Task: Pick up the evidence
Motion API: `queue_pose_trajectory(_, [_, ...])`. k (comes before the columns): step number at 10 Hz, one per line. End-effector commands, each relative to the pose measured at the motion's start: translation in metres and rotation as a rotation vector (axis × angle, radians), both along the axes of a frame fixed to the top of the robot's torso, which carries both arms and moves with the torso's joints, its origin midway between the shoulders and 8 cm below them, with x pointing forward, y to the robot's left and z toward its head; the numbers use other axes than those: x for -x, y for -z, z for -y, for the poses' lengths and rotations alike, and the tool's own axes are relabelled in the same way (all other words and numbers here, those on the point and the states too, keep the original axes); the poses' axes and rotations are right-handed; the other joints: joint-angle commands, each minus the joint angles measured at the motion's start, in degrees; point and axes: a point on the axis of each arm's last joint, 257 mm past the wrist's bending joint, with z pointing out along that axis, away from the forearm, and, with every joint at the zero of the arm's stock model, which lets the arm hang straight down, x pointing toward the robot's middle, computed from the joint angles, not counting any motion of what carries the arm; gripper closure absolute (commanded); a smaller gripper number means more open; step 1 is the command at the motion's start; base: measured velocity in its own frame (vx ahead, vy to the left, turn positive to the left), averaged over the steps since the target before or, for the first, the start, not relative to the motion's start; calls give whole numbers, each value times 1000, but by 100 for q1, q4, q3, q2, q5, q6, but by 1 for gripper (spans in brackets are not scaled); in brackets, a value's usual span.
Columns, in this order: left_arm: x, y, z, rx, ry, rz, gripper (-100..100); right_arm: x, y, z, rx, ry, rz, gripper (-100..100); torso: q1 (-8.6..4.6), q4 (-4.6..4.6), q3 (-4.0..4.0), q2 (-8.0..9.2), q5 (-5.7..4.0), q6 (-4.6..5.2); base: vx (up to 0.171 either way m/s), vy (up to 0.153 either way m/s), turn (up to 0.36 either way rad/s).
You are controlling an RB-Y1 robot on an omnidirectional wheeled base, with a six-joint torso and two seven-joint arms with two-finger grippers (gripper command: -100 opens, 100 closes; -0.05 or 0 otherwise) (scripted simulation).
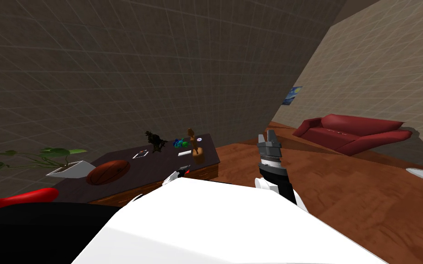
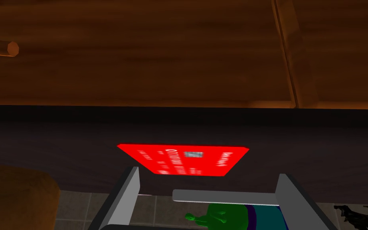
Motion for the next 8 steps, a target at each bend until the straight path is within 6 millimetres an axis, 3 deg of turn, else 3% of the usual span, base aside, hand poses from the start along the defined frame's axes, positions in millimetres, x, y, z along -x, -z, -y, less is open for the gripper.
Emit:
queue_pose_trajectory(1, [1,0,0,1,0,-1,-100,0,0,0,0,0,0,0,0,0,0,0,0,0,0,0,0])
queue_pose_trajectory(7, [1,0,0,1,0,-1,-100,0,0,0,0,0,0,0,0,-1,-1,-3,2,0,-1,1,-4])
queue_pose_trajectory(8, [17,3,-20,4,-36,-3,-100,0,0,0,0,0,0,0,-2,-1,-2,-4,1,0,-28,-25,-235])
